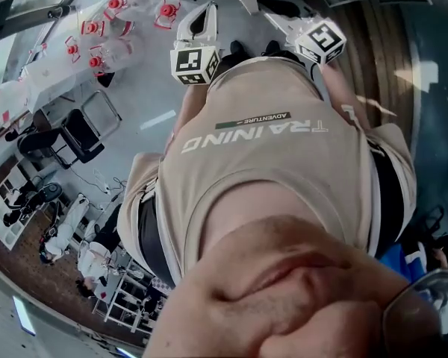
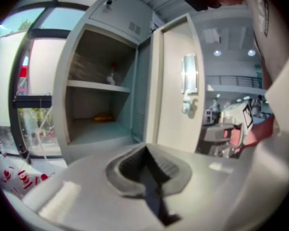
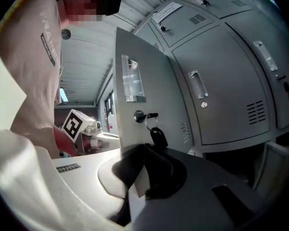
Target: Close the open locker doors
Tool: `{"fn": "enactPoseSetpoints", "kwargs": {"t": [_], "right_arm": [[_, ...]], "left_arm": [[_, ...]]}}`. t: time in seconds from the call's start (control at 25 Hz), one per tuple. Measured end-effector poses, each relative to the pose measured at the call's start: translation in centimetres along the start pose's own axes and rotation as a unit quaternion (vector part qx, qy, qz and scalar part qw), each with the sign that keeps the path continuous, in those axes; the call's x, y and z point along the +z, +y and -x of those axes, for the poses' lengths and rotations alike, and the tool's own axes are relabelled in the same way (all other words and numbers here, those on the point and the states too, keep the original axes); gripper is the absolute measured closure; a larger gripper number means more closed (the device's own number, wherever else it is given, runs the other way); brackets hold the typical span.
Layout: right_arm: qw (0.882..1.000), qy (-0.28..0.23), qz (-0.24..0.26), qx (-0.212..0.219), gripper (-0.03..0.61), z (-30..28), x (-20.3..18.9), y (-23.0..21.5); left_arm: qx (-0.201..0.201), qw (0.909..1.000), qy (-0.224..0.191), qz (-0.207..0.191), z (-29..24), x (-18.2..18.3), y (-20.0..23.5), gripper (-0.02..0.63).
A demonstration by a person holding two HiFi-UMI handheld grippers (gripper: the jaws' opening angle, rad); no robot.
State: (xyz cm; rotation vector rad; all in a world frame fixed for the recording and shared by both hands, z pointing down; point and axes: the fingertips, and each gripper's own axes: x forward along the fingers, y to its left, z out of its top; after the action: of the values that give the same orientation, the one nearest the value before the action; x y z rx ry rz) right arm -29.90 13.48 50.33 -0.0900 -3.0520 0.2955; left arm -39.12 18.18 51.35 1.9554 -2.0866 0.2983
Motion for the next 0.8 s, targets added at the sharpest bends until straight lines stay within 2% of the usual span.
{"fn": "enactPoseSetpoints", "kwargs": {"t": [0.16,0.32,0.56,0.8], "right_arm": [[0.998,0.016,0.005,0.056,0.563,-2.7,-1.0,1.4],[0.996,0.023,0.019,0.080,0.565,-5.2,-0.5,3.3],[0.996,0.037,0.032,0.078,0.563,-9.3,-0.7,4.8],[0.998,0.028,0.002,0.053,0.563,-13.5,-0.5,5.8]], "left_arm": [[0.049,0.9984,-0.008,0.026,1.9,-0.8,2.0,0.615],[0.071,0.9966,-0.013,0.039,4.0,-1.5,3.4,0.615],[0.082,0.9945,-0.025,0.059,5.6,-2.3,7.1,0.615],[0.065,0.9958,-0.032,0.056,5.8,-1.8,12.5,0.615]]}}
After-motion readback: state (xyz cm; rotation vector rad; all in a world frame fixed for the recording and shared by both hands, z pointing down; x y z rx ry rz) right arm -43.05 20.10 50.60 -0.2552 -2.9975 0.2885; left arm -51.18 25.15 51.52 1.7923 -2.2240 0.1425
